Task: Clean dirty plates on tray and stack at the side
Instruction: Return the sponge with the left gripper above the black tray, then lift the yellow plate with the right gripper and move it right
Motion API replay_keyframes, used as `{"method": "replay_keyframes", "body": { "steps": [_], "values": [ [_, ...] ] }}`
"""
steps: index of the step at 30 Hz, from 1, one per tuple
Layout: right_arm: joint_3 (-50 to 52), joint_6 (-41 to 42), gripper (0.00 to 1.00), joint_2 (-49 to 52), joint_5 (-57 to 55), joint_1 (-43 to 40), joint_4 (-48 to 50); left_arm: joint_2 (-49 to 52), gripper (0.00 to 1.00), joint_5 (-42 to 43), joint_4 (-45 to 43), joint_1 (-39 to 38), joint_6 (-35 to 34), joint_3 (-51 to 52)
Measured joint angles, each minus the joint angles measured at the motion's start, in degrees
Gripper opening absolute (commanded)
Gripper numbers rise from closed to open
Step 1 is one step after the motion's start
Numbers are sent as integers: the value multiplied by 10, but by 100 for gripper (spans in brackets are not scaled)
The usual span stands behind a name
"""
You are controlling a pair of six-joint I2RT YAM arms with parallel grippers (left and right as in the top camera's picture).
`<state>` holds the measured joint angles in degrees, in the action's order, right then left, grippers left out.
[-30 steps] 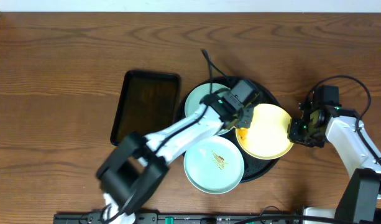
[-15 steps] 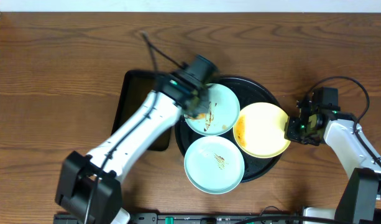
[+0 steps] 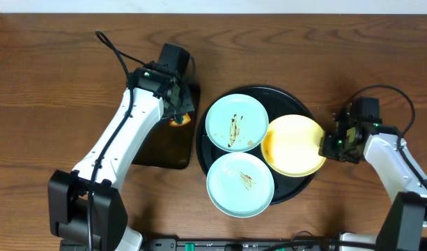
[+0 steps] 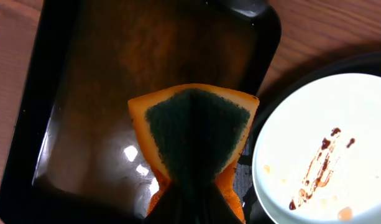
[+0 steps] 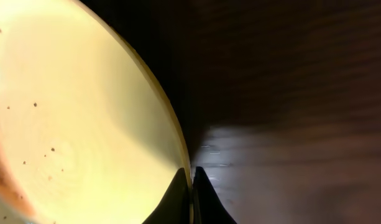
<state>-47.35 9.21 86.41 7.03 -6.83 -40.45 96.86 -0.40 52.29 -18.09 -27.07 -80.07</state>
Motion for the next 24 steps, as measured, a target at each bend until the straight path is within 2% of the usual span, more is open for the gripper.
{"method": "replay_keyframes", "body": {
  "steps": [11,16,24],
  "values": [
    [-52,-5,1,-126,-135,13,-5,0,7,0,0,0,1,0],
    [-52,-11,1,-148,-220,77,-5,0,7,0,0,0,2,0],
    [-52,-40,1,-151,-389,222,2,0,7,0,0,0,1,0]
  ]
}}
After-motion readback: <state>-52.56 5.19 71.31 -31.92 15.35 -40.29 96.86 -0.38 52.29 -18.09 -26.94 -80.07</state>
